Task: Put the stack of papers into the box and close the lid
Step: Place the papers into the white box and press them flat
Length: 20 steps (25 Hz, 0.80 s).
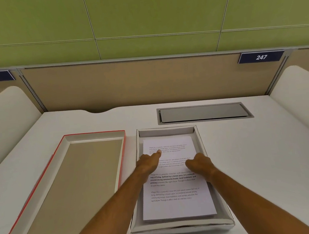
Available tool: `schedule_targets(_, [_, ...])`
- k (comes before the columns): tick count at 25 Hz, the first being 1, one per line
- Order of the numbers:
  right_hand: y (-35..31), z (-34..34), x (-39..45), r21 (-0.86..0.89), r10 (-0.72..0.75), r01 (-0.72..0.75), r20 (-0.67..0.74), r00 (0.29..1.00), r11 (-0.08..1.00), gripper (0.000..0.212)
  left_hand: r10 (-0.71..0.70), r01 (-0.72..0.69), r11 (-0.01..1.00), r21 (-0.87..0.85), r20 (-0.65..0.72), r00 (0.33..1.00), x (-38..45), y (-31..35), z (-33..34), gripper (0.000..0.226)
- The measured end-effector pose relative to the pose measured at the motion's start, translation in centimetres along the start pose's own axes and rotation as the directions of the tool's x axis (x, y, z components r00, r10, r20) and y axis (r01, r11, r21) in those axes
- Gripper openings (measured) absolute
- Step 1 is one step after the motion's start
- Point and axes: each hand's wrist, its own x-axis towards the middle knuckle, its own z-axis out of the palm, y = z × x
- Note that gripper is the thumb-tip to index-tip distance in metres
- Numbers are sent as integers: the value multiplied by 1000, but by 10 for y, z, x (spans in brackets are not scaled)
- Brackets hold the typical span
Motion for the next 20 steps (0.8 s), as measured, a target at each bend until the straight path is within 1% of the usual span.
schedule_targets(2, [2,2,-4,-52,-43,45,22,999,998,13,20,-20,998,57,-12,1000,-1,-5,1,81])
schedule_targets(3, [3,3,-7,-92,-76,79,41,996,993,16,42,-40,992,121,-11,999,-2,-10,1,87])
schedule_targets(4, [7,5,-11,-139,-109,116,61,992,983,27,73,-72,980,188,0,997,-4,-15,1,93])
schedule_targets(6, [18,9,-21,-229,-160,185,124,979,956,64,147,-155,947,282,49,988,-11,-30,5,104])
schedule_targets(8, [33,12,-33,-285,-183,248,236,954,926,101,197,-227,912,341,121,973,-23,-49,9,120])
schedule_targets(9, [40,12,-39,-314,-180,270,287,941,910,114,212,-254,892,373,151,966,-28,-58,11,129])
schedule_targets(10, [48,12,-45,-349,-170,285,326,930,893,123,214,-267,874,406,172,962,-34,-67,13,136])
schedule_targets(11, [55,11,-50,-389,-158,297,351,923,872,128,203,-266,855,445,183,962,-39,-75,14,141])
schedule_targets(13, [64,10,-57,-458,-148,321,374,916,829,132,179,-256,811,526,195,964,-48,-85,17,142])
schedule_targets(16, [65,11,-58,-507,-158,354,389,907,786,131,180,-257,754,604,187,966,-55,-90,22,134])
schedule_targets(20, [67,19,-57,-595,-176,390,387,905,703,126,180,-233,726,647,148,972,-58,-87,29,128])
